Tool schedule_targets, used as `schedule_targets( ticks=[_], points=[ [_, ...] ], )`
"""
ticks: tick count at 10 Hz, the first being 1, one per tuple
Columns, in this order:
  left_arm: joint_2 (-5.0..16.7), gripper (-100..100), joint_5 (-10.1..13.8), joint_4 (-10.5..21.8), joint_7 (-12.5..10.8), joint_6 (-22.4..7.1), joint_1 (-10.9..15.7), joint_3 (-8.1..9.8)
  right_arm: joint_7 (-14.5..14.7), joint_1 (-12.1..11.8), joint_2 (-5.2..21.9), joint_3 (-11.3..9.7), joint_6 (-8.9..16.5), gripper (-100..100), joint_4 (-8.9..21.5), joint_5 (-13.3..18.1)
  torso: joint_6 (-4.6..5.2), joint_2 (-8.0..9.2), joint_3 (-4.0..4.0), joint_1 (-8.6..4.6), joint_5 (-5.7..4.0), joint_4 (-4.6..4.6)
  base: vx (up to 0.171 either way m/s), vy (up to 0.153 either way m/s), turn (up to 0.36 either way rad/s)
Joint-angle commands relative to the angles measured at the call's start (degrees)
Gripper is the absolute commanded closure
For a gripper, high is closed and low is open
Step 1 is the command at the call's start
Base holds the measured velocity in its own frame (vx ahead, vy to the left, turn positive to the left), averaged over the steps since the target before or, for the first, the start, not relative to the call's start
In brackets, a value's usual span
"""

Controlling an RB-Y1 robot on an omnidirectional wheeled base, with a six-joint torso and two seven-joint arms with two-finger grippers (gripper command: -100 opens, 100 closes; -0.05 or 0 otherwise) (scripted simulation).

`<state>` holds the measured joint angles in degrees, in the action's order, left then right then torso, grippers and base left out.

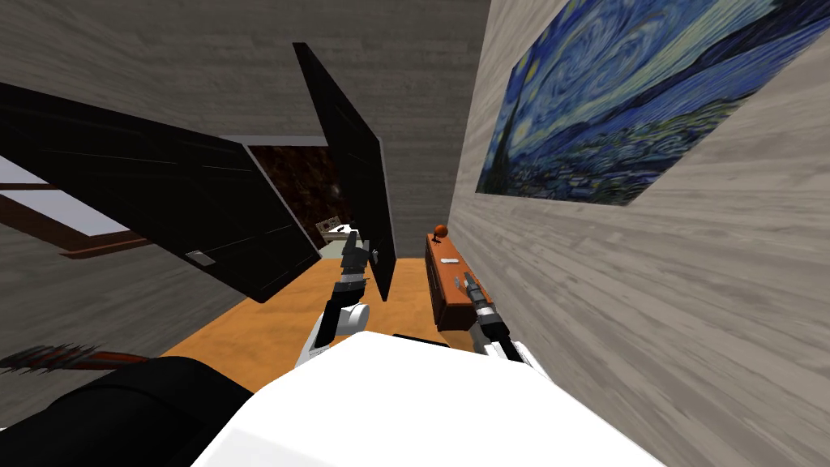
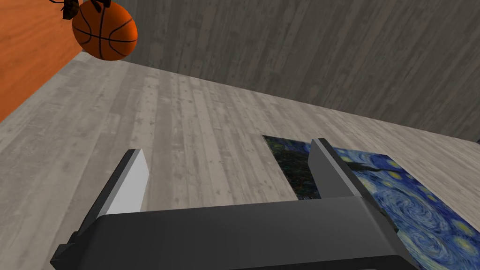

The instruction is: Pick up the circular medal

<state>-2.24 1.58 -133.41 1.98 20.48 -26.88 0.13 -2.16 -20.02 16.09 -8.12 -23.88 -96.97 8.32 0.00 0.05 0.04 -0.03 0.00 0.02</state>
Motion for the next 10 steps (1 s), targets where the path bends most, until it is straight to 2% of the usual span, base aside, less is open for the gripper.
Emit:
schedule_targets(
  ticks=[1, 2, 5, 6, 9, 10],
  points=[
    [0.0, 0, 0.0, 0.0, 0.0, 0.0, 0.0, 0.0, 0.3, 0.5, 0.6, -0.3, 0.3, -100, 2.8, 0.4, 0.0, 0.0, 0.0, 0.0, 0.0, 0.0, -0.016, 0.001, 0.06],
    [0.0, 0, 0.0, 0.0, 0.0, 0.0, 0.0, 0.0, 1.0, 1.6, 1.8, -1.1, 0.7, -100, 5.5, 1.1, 0.02, -0.02, -0.01, -0.01, -0.01, -0.01, -0.013, 0.004, 0.122],
    [0.0, 0, 0.0, 0.0, 0.0, 0.0, 0.0, 0.0, 1.7, 2.7, 3.0, -1.8, 1.1, -100, 9.5, 1.9, 0.01, -0.04, -0.02, 0.02, 0.0, -0.01, -0.008, 0.005, 0.092],
    [0.0, 0, 0.0, 0.0, 0.0, 0.0, 0.0, 0.0, 1.7, 2.7, 3.0, -1.8, 1.1, -100, 9.8, 1.9, 0.03, -0.04, -0.02, 0.01, 0.0, -0.01, -0.003, 0.002, -0.019],
    [0.0, 0, 0.0, 0.0, 0.0, 0.0, 0.0, 0.01, 3.3, 5.0, 5.4, -3.4, 1.9, -100, 15.7, 3.3, 0.04, -0.07, -0.04, 0.0, 0.01, -0.02, -0.001, 0.008, 0.116],
    [0.0, 0, 0.0, 0.0, 0.0, 0.0, 0.0, 0.0, 3.3, 5.0, 5.4, -3.4, 1.9, -100, 16.9, 3.3, 0.02, -0.08, -0.04, 0.02, 0.0, -0.02, 0.003, 0.007, 0.065]
  ],
)
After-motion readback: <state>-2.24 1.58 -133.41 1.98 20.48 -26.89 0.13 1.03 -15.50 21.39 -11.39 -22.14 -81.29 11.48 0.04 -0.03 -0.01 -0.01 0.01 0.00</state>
